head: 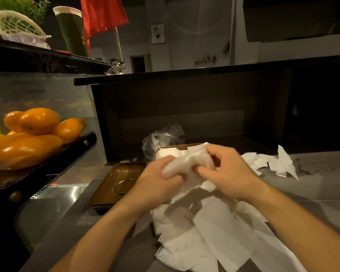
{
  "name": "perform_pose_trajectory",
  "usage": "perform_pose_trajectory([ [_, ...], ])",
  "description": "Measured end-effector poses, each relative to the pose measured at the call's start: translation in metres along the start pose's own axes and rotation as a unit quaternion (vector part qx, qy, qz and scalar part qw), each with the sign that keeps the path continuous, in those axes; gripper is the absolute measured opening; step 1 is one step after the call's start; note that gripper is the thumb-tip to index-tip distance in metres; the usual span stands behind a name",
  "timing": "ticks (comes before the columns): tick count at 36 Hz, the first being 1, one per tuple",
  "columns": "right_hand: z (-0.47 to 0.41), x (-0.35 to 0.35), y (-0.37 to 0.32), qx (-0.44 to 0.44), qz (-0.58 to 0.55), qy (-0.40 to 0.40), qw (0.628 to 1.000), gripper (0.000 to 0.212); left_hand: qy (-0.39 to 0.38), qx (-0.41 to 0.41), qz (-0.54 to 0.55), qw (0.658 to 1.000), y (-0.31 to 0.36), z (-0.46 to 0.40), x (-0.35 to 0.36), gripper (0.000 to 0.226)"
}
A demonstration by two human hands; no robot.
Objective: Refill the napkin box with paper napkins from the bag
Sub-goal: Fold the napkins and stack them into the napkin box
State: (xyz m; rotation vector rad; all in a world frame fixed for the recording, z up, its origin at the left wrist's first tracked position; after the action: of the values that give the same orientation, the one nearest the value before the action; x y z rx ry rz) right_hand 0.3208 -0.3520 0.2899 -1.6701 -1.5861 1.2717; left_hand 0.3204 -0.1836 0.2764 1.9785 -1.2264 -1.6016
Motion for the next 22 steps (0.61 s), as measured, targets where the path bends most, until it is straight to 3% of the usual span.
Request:
perform_pose_trajectory([
  [6, 0.000, -0.013, 0.011, 0.074, -0.039, 0.026, 0.996, 0.029, 0.037, -0.032, 0.063, 0.997, -0.010, -0.001, -0.001, 0.040],
  [11, 0.003, -0.003, 0.025, 0.120, 0.038, -0.065, 0.990, 0.034, 0.005, -0.058, 0.084, 0.995, -0.018, 0.002, 0.014, 0.039],
  [13, 0.004, 0.000, 0.030, 0.133, 0.055, -0.072, 0.987, 0.039, -0.009, -0.065, 0.055, 0.996, -0.019, 0.003, 0.020, 0.042],
  [17, 0.003, -0.004, 0.030, 0.128, 0.046, -0.063, 0.989, 0.029, -0.004, -0.059, 0.044, 0.997, -0.017, -0.001, 0.020, 0.038],
  [22, 0.004, -0.003, 0.032, 0.131, 0.059, -0.075, 0.987, 0.022, -0.007, -0.011, -0.088, 0.996, -0.014, 0.000, 0.025, 0.031],
])
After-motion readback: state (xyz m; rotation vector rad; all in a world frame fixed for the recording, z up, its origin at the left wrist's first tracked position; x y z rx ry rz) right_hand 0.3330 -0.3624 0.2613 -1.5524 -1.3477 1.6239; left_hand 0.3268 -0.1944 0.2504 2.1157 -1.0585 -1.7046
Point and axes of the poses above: each hand's wrist, its own z-axis away from the middle knuckle, its own x-axis out of the palm, y = z × x, the point moved 6 cm from there along -z, towards the middle knuckle, and after that the axes turned 15 degrees about -z, right-handed, at the moved point
